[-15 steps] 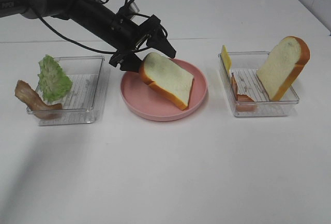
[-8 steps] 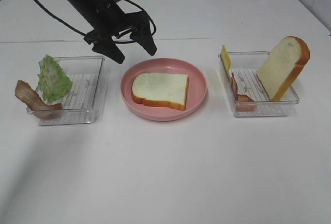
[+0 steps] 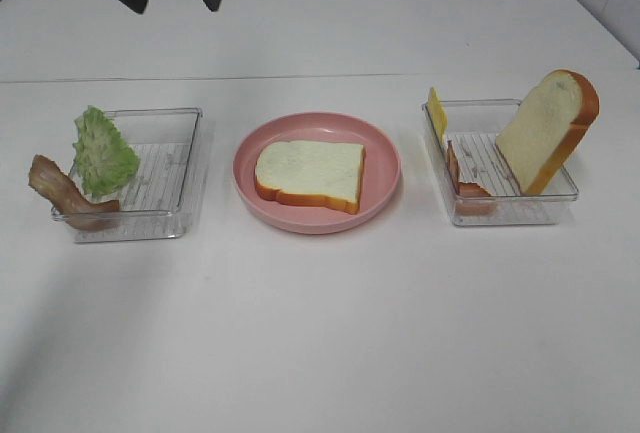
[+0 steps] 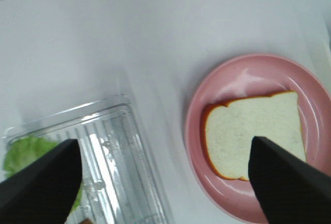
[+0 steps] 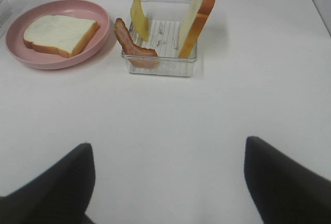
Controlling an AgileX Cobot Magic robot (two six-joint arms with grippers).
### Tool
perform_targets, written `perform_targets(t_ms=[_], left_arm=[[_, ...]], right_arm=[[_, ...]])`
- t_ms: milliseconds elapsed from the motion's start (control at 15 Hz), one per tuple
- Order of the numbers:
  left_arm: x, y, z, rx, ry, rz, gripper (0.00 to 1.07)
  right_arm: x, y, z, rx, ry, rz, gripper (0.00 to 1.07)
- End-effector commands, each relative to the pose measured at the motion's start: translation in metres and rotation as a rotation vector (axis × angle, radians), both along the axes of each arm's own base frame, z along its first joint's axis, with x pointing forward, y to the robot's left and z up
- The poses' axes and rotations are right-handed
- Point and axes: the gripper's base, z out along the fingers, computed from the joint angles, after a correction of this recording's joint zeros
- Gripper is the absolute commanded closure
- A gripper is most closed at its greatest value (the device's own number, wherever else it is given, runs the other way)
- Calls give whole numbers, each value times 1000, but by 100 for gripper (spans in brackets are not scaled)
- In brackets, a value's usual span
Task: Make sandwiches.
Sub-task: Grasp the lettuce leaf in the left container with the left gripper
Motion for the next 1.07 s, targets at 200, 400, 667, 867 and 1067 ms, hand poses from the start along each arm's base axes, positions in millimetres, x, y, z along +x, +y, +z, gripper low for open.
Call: perform_targets(t_ms=[200,400,667,867,1067], left_arm=[[-16,39,43,8,-22,84,27],[-24,67,42,28,14,140,27],[-30,92,5,71,155,192,28],[-30,97,-18,135,214,196,28],[-22,98,-44,166,269,194,32]], right_arm=[[-1,0,0,-3,-18,-4,32],[-1,0,0,-3,-18,-4,32],[-1,0,0,-3,-18,-4,32],[-1,0,0,-3,-18,-4,32],[-1,0,0,-3,-18,-4,32]])
